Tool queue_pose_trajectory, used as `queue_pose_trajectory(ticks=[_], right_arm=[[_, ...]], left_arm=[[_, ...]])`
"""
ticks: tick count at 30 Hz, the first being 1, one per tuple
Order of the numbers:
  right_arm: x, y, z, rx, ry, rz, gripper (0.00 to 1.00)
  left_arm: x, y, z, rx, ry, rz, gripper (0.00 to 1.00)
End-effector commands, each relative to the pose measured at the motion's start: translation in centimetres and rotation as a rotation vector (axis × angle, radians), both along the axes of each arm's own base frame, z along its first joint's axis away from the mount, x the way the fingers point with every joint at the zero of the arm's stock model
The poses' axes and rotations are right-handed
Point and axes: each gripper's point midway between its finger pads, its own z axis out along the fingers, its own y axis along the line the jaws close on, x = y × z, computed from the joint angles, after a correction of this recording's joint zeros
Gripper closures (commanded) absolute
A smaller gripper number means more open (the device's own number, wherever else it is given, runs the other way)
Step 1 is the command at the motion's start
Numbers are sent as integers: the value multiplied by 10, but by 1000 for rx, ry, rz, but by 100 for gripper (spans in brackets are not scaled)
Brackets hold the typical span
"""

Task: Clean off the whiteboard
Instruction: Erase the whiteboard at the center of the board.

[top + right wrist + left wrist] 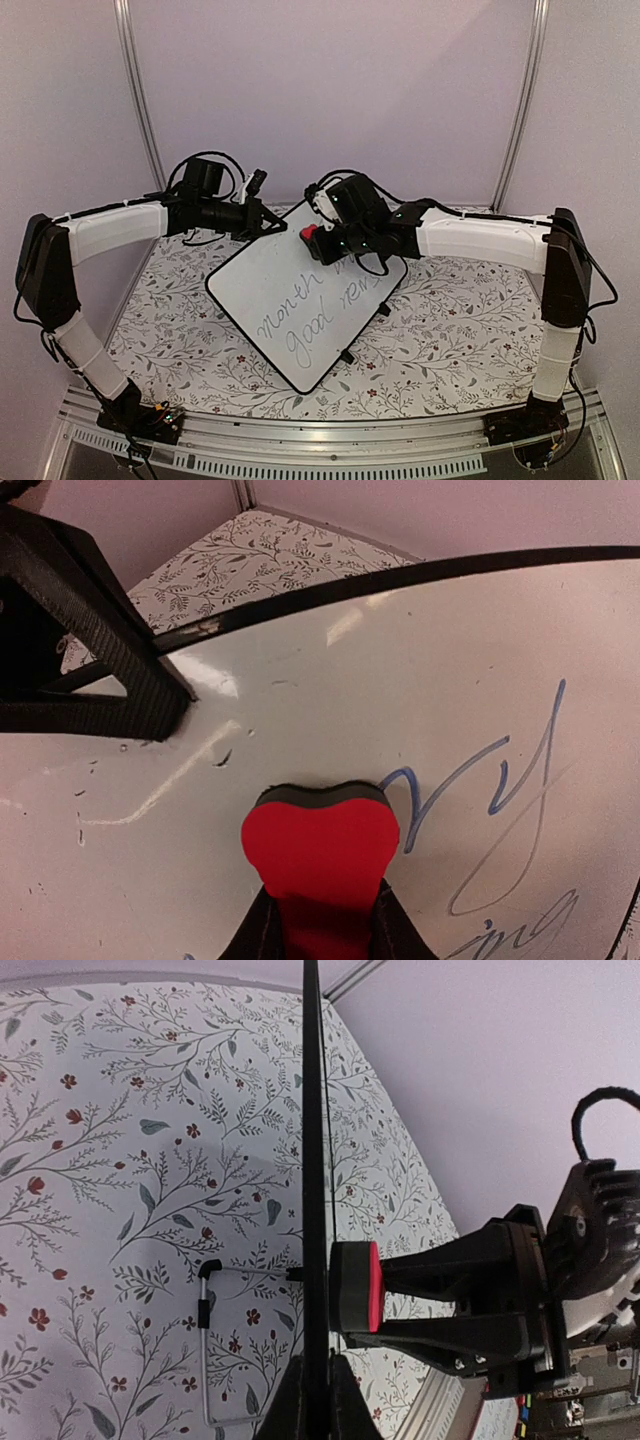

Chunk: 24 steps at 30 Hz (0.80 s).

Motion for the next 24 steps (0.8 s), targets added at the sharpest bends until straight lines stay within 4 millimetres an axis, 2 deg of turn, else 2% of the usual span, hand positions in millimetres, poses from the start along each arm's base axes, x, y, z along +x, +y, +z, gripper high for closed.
queue_pose_trajectory(ticks=[1, 7, 9, 10, 13, 18, 24], right_arm=[[12, 14, -4, -18, -11, 21, 100], [10, 8, -23, -45, 12, 14, 100], [3, 1, -34, -55, 33, 12, 100], [-2, -6, -47, -72, 52, 9, 100], [-12, -21, -56, -68, 72, -12, 100], [-21, -33, -49, -38, 77, -30, 100], [-10, -23, -25, -8, 32, -30, 100]], left_arm=[[-17, -9, -19, 20, 27, -73, 100], [-18, -9, -17, 18, 23, -75, 100], [-18, -9, -16, 17, 23, -75, 100], [-17, -9, -17, 17, 24, -75, 100], [-18, -10, -17, 16, 23, -76, 100], [-17, -9, -17, 17, 24, -76, 100], [-17, -10, -18, 18, 26, -75, 100]])
